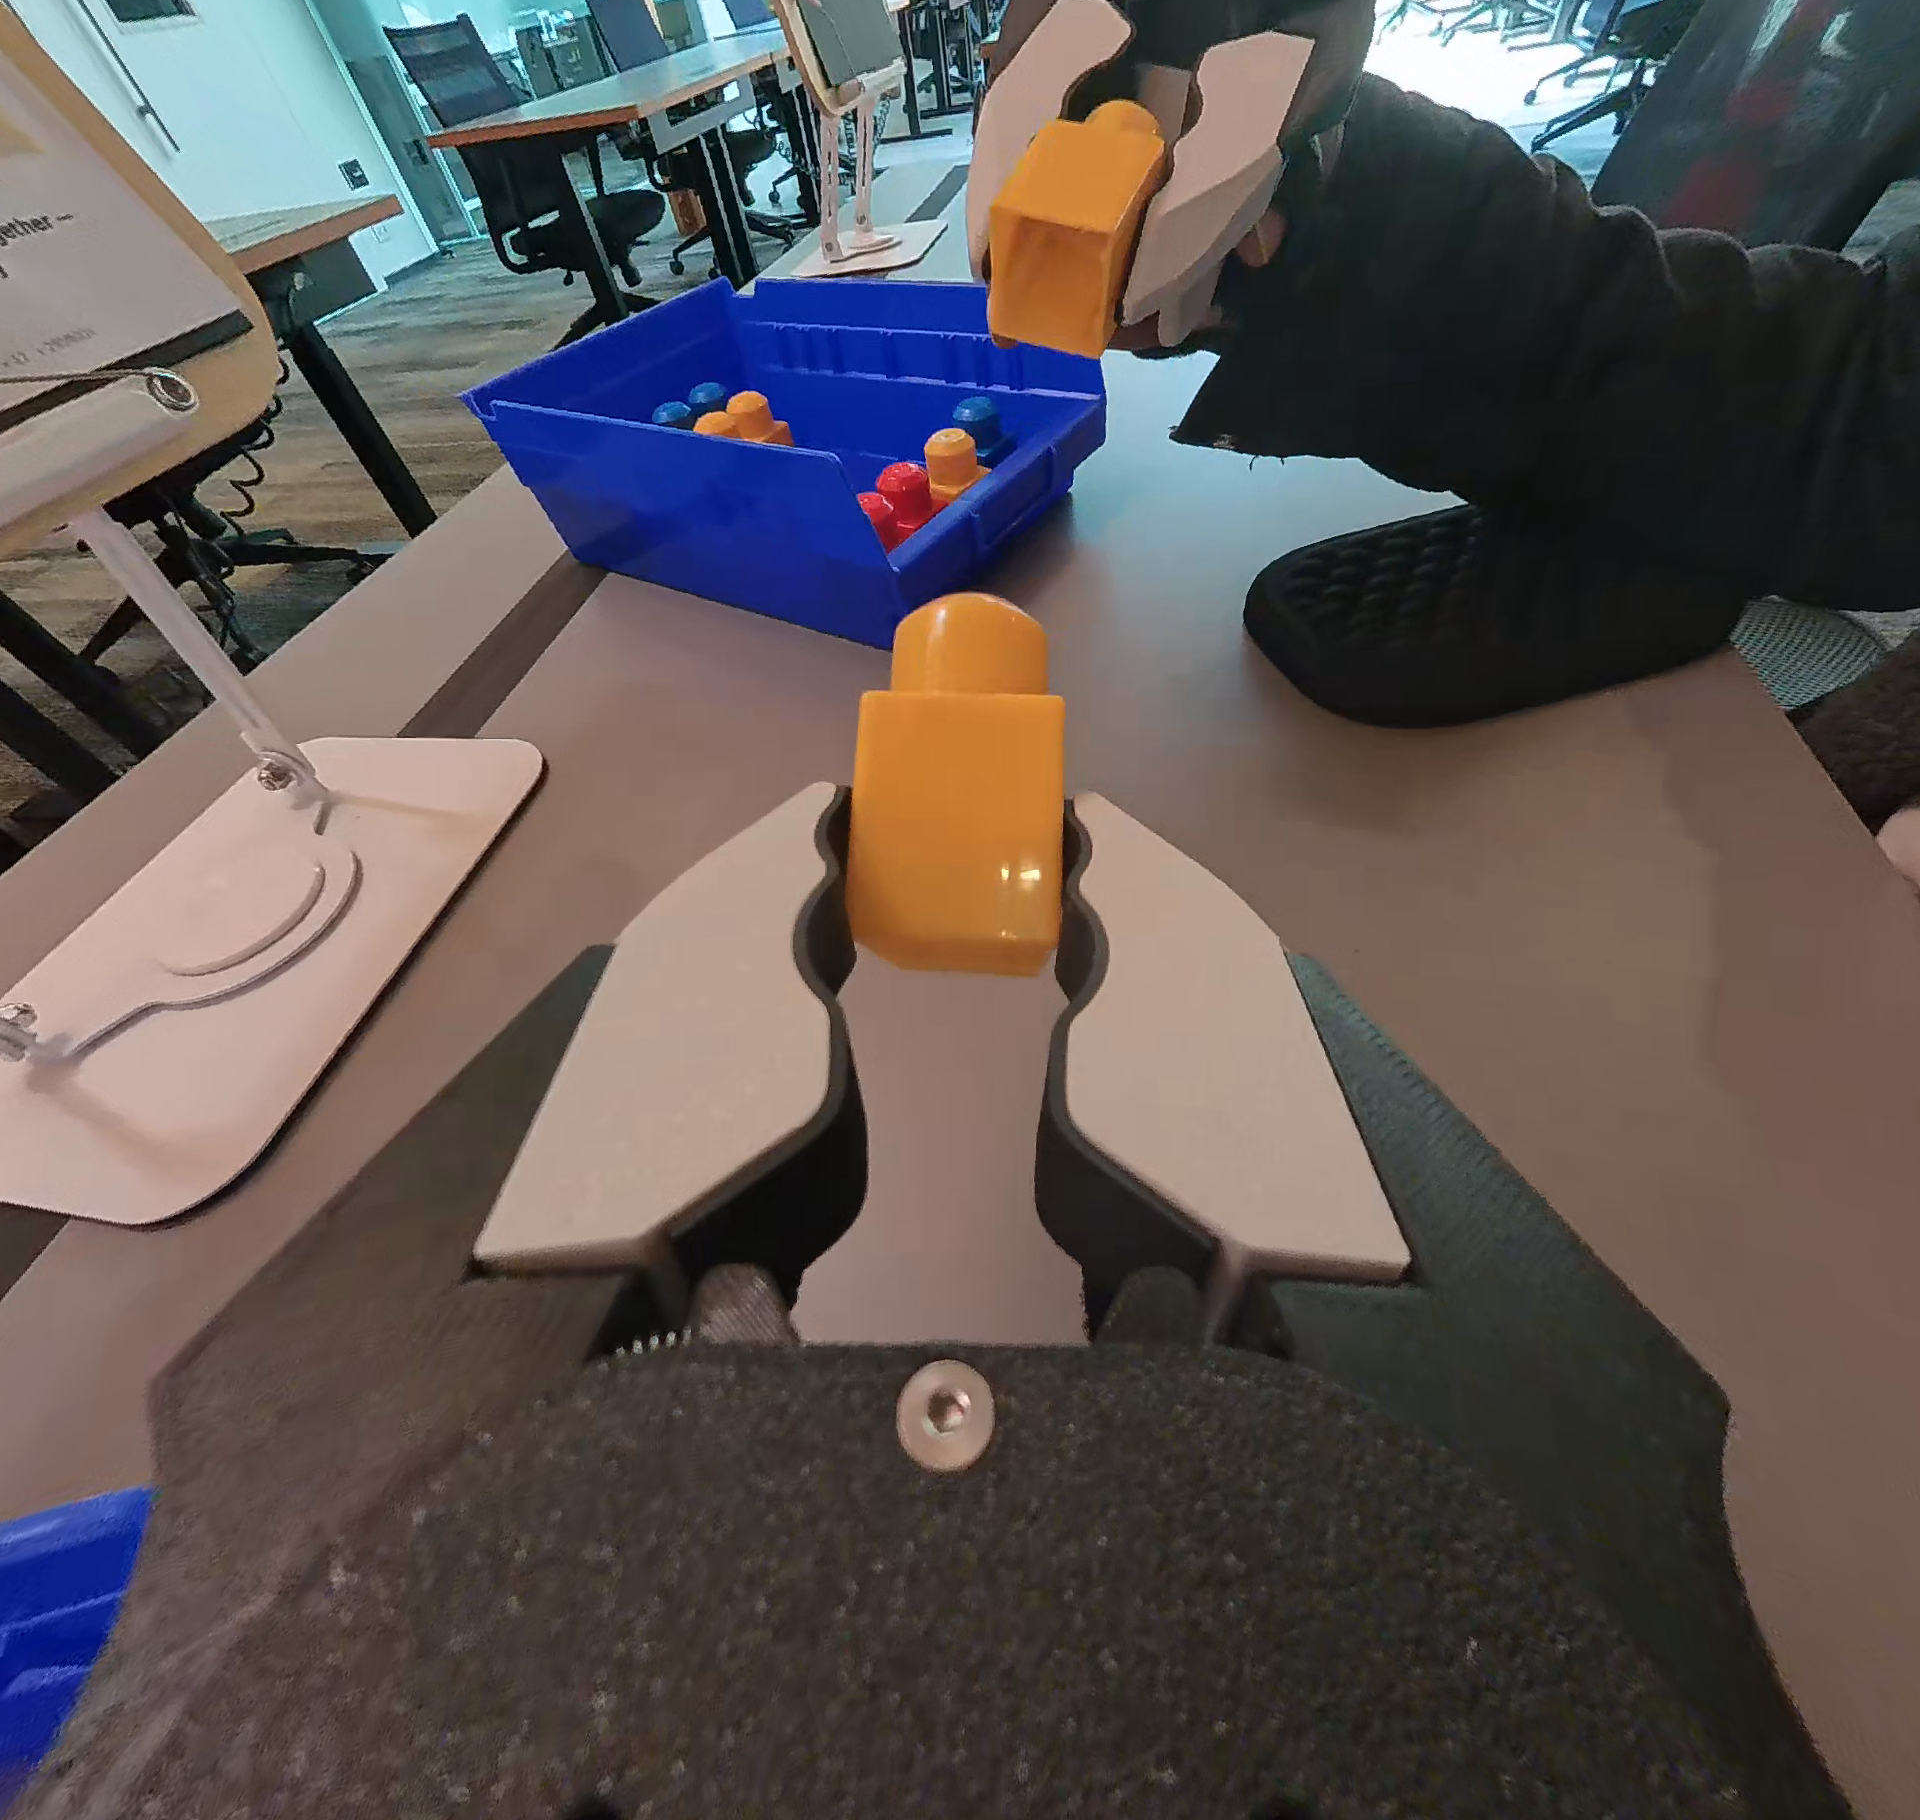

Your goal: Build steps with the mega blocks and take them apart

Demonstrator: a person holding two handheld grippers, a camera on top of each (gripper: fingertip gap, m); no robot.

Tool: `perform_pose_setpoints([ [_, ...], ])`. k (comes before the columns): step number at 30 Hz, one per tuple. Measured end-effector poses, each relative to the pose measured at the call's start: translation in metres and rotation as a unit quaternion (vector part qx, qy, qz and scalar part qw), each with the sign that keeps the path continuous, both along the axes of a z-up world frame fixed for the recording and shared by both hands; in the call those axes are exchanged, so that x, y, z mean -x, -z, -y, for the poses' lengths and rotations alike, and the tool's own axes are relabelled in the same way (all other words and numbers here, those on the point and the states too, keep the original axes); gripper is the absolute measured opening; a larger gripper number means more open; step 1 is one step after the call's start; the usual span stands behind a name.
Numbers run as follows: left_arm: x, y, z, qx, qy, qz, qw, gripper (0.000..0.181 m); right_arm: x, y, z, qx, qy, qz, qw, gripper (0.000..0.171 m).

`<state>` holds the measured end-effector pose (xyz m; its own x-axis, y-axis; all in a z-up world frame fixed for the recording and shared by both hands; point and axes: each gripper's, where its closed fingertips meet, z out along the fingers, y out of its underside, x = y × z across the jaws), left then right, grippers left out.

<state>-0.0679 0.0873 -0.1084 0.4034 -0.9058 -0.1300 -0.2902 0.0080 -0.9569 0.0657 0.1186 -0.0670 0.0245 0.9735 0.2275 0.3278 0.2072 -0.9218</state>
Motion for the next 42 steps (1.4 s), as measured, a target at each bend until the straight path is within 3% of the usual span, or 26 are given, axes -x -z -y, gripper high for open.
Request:
perform_pose_setpoints([
  [9,0.013,-0.017,-0.005,0.0,-0.023,0.043,0.999,0.037,-0.031,-0.017,-0.025,-0.005,0.056,0.02,0.998,0.036],
  [15,0.021,-0.028,-0.007,-0.005,-0.035,0.062,0.997,0.037,-0.078,-0.019,-0.077,0.001,0.113,0.159,0.981,0.036],
  [21,0.02,-0.03,-0.005,-0.009,-0.033,0.06,0.998,0.037,-0.124,0.01,-0.129,0.035,0.156,0.337,0.928,0.036],
  [28,0.02,-0.03,-0.004,-0.01,-0.032,0.057,0.998,0.037,-0.154,0.05,-0.166,0.094,0.18,0.474,0.857,0.036],
  [34,0.02,-0.027,-0.005,-0.008,-0.03,0.053,0.998,0.037,-0.152,0.07,-0.181,0.119,0.181,0.528,0.821,0.036],
  [42,0.019,-0.025,-0.005,-0.008,-0.031,0.048,0.998,0.037,-0.132,0.101,-0.183,0.134,0.163,0.543,0.812,0.036],
])
